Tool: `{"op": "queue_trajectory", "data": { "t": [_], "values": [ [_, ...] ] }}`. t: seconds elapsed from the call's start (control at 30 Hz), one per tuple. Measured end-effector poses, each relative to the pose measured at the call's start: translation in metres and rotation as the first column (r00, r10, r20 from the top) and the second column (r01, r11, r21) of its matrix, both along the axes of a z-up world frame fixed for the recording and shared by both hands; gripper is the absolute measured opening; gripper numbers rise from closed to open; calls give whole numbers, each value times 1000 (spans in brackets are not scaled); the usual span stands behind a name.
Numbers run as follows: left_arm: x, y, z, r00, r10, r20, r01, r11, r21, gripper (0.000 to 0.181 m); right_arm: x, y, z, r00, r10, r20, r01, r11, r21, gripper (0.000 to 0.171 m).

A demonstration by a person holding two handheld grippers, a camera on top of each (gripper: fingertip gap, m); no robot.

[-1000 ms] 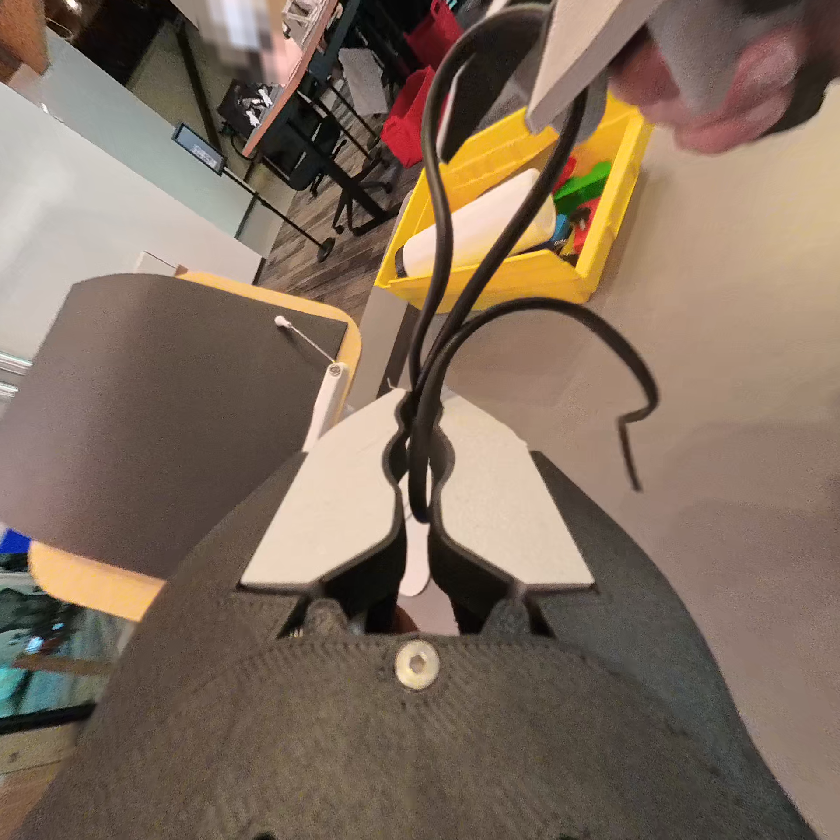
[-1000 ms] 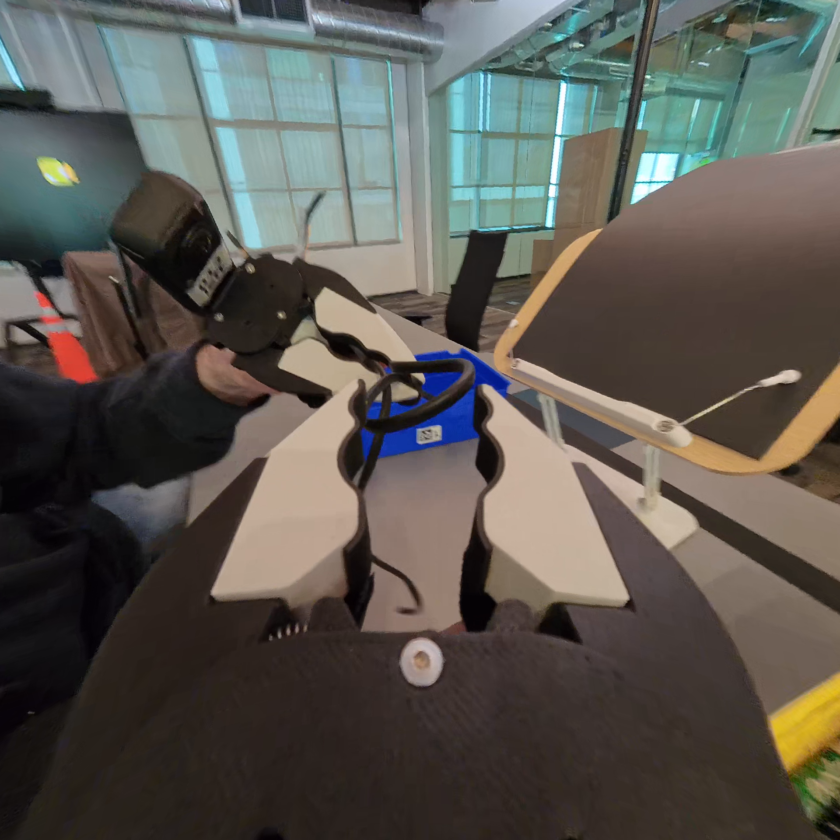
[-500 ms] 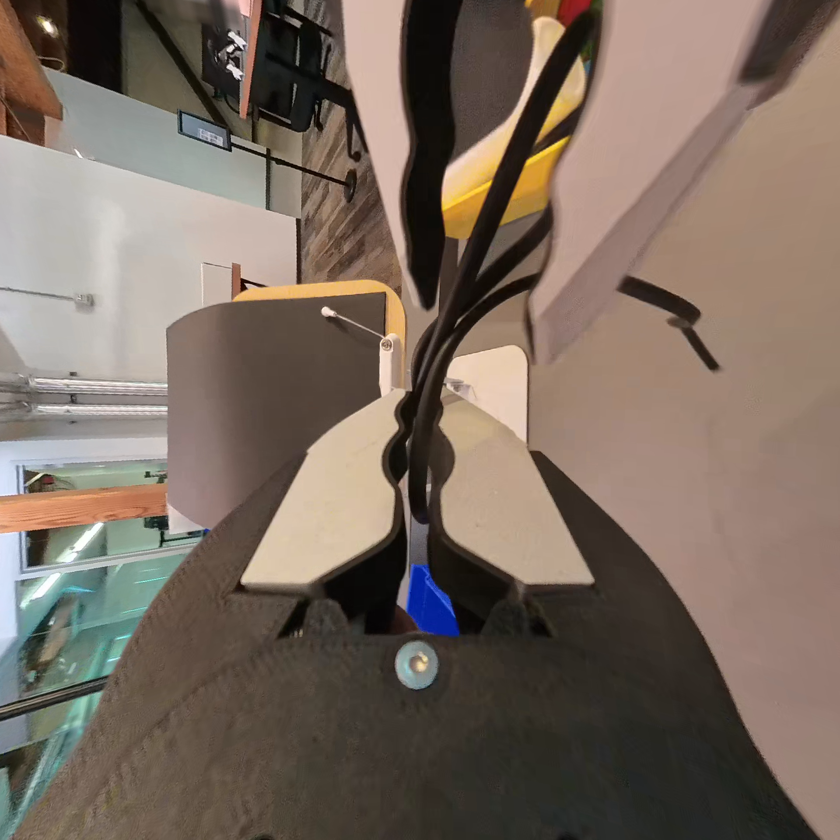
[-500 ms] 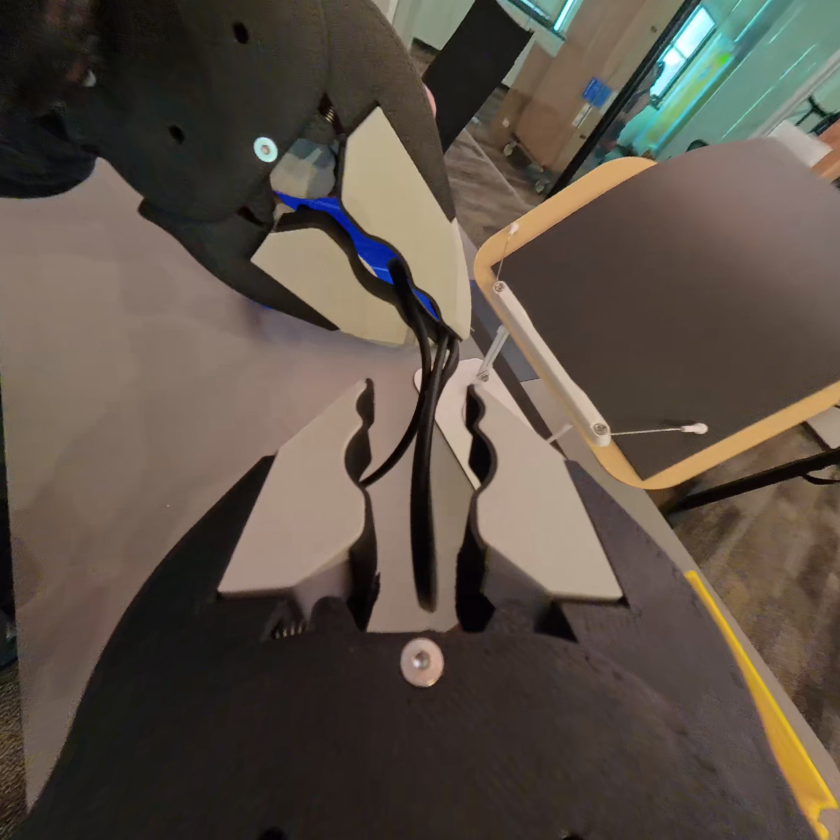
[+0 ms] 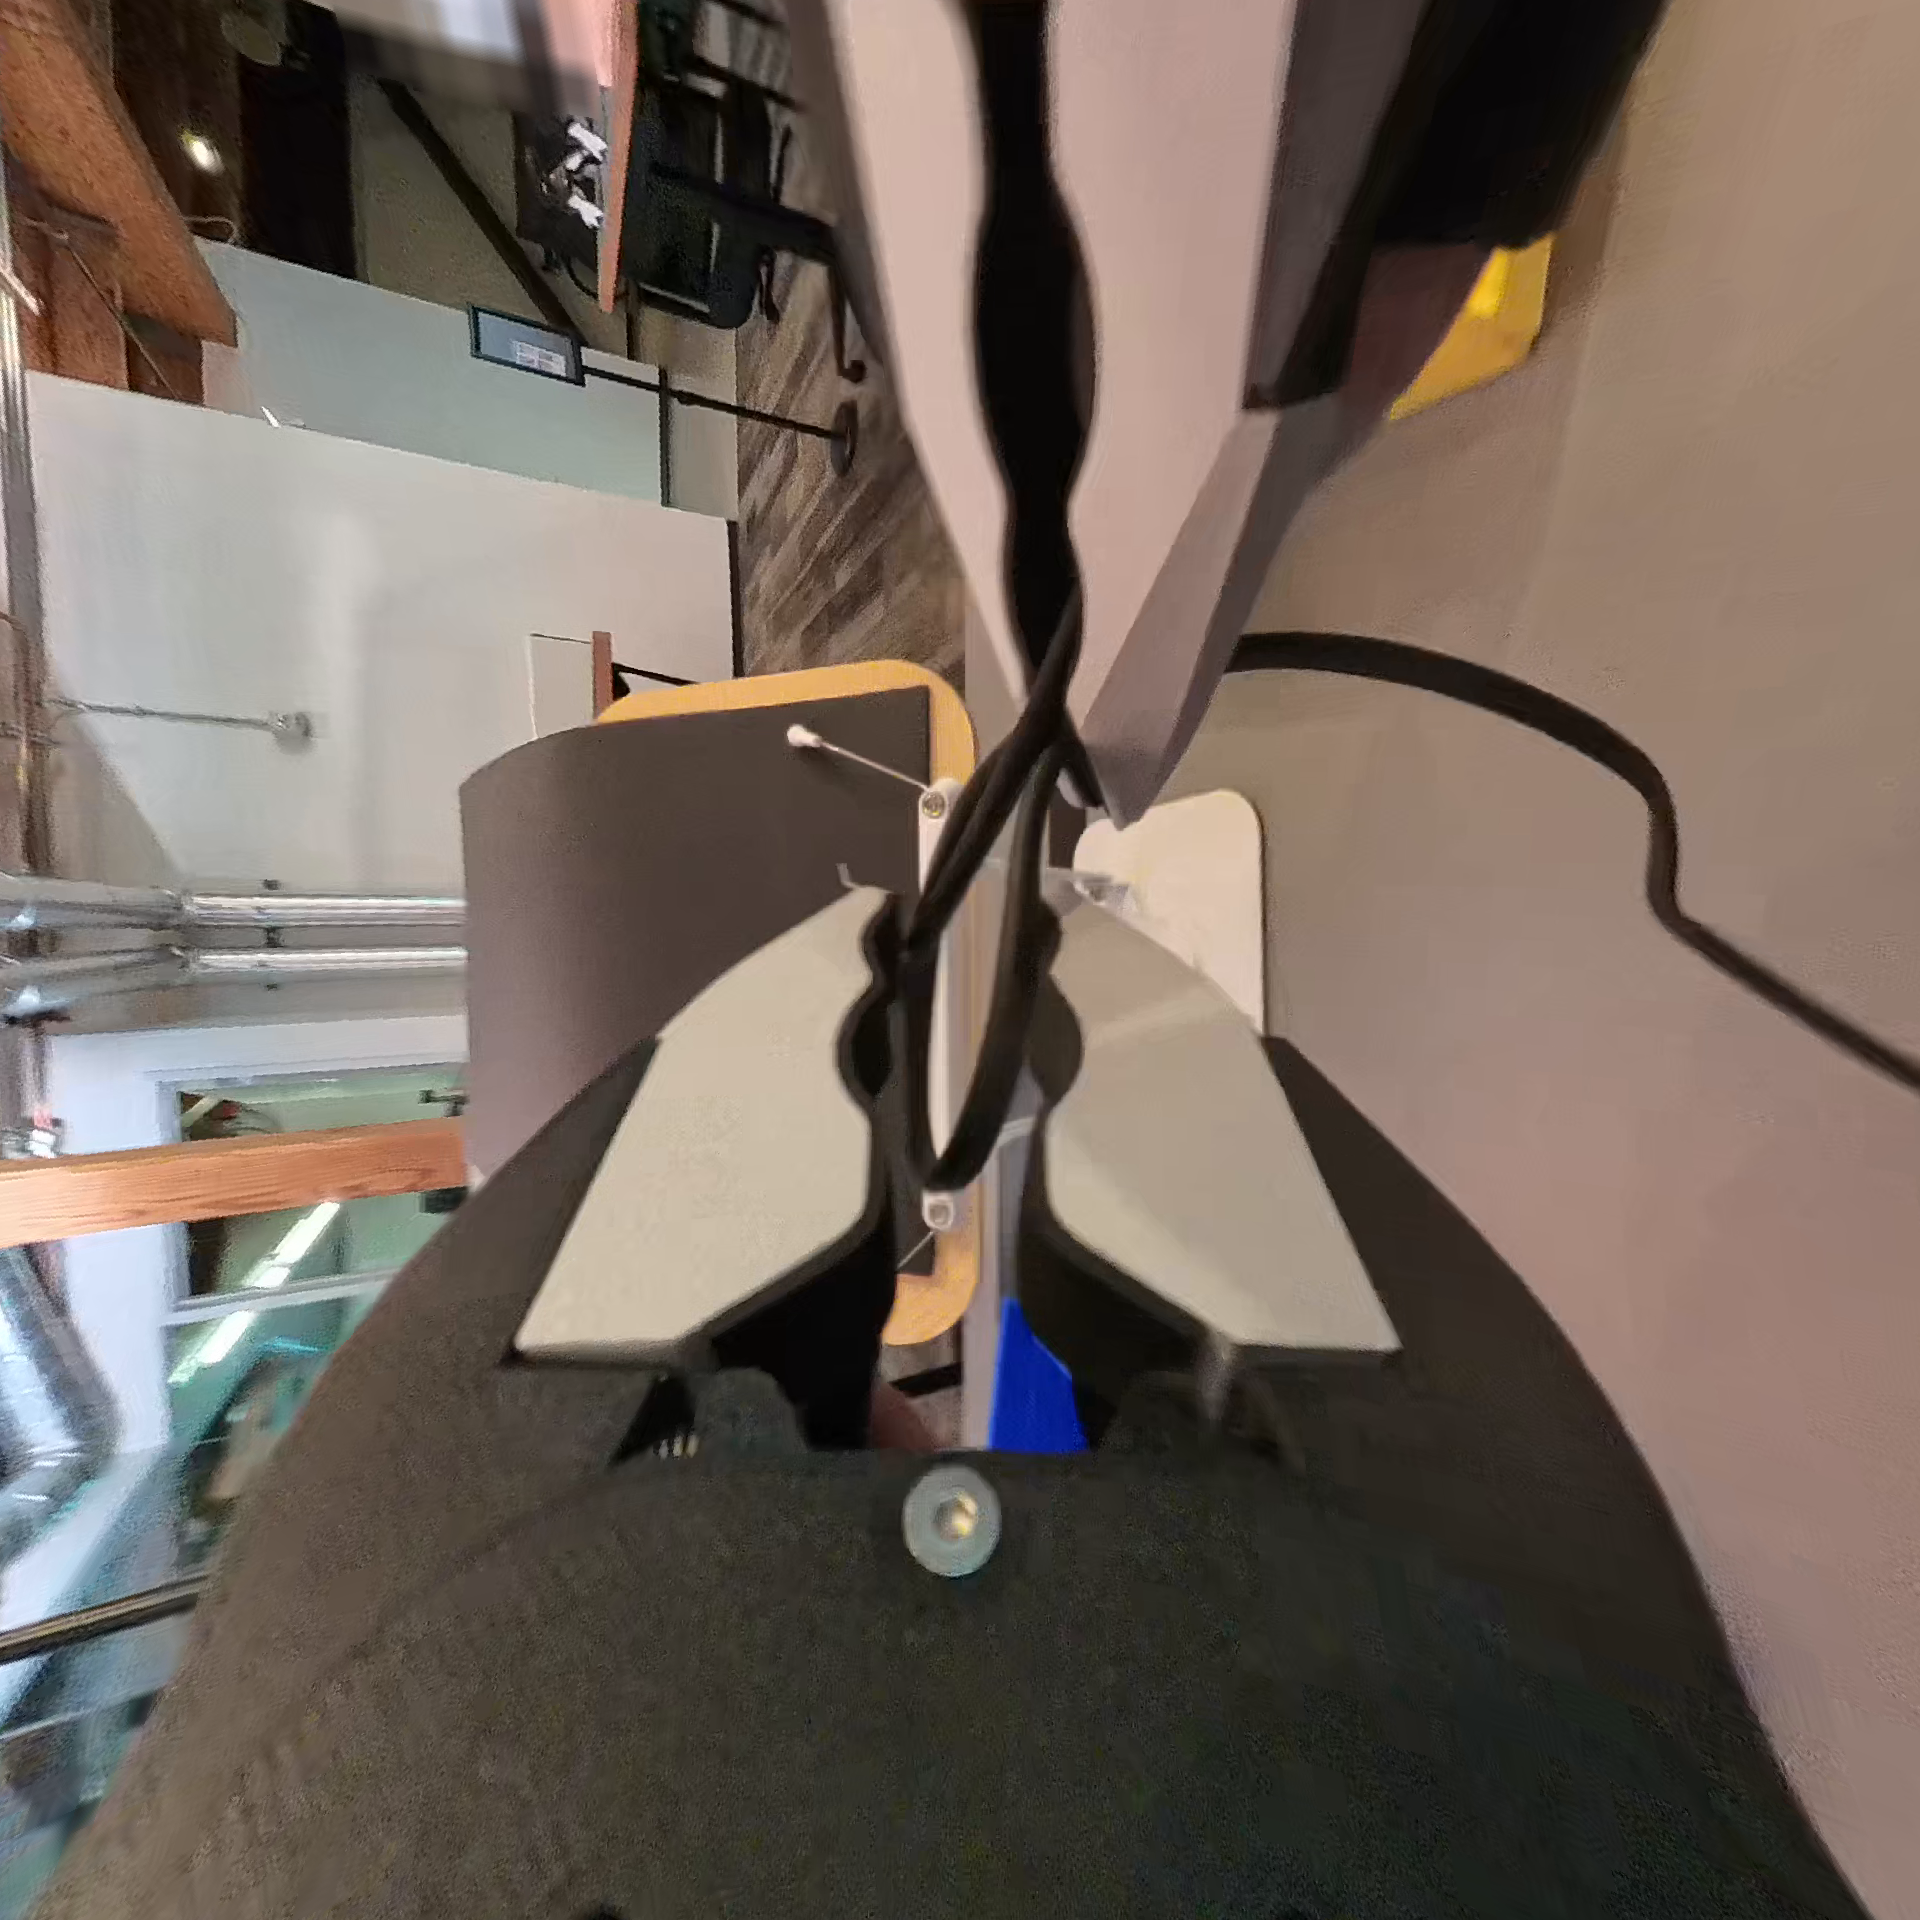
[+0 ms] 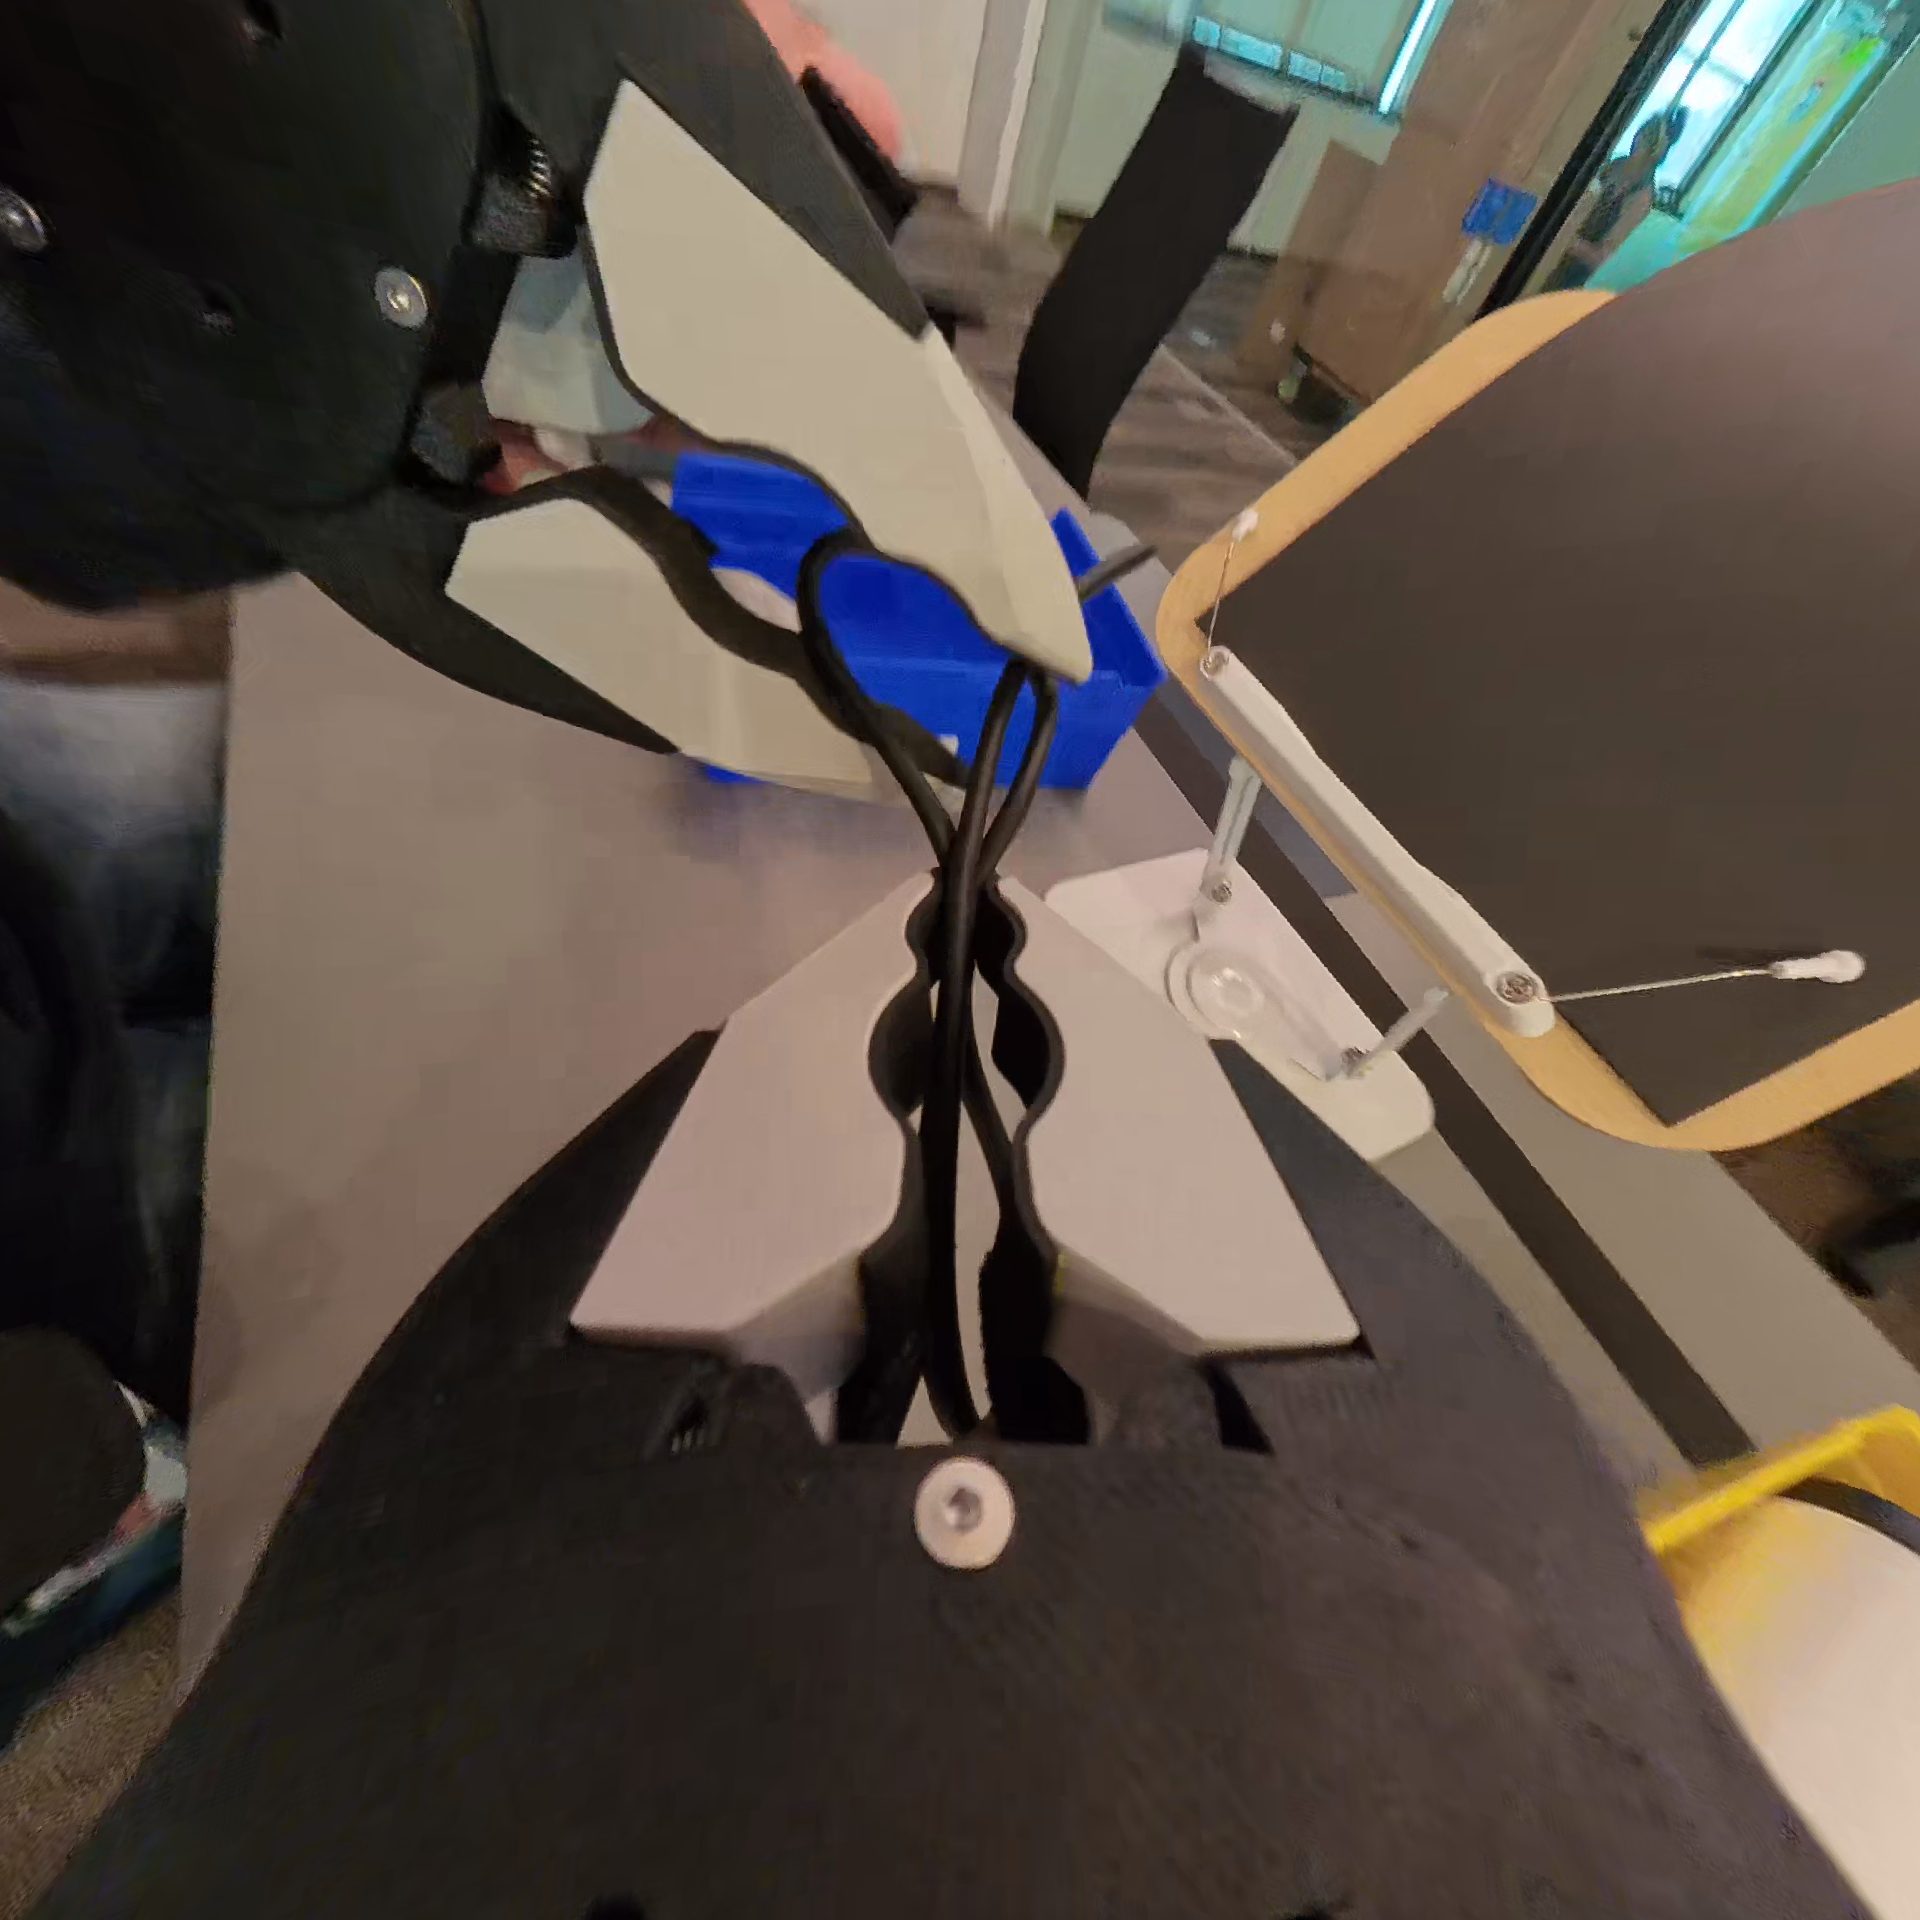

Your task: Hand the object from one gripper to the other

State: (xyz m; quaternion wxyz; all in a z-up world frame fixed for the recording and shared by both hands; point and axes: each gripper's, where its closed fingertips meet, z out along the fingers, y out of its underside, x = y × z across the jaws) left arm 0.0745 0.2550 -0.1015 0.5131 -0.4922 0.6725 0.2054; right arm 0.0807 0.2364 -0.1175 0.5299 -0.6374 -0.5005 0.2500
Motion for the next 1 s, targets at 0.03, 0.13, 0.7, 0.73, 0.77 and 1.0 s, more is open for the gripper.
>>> {"op": "queue_trajectory", "data": {
  "t": [0.03, 0.13, 0.7, 0.73, 0.77, 1.0],
  "values": [
    [-2, 0, 4, 999, 8, 38, -7, 1000, -25, 32, 2, 1, 3, 998, 11, -59, -13, 1000, -22, 1],
    [-12, 0, 21, 978, 26, 207, -3, 994, -108, 49, 9, 7, 16, 966, 27, -257, -47, 996, -72, 1],
    [12, -90, -77, 627, 348, 697, 661, 237, -712, 44, 7, -19, 74, 731, 220, -645, -234, 970, 67, 2],
    [12, -96, -69, 564, 409, 717, 749, 111, -653, 47, 6, -23, 76, 726, 237, -646, -240, 967, 85, 2],
    [11, -98, -61, 508, 465, 725, 815, 13, -579, 55, 4, -28, 78, 720, 259, -644, -255, 962, 101, 1],
    [4, -67, -32, 270, 607, 748, 943, -9, -333, 61, -5, -55, 73, 697, 344, -629, -341, 931, 132, 1]
  ]
}}
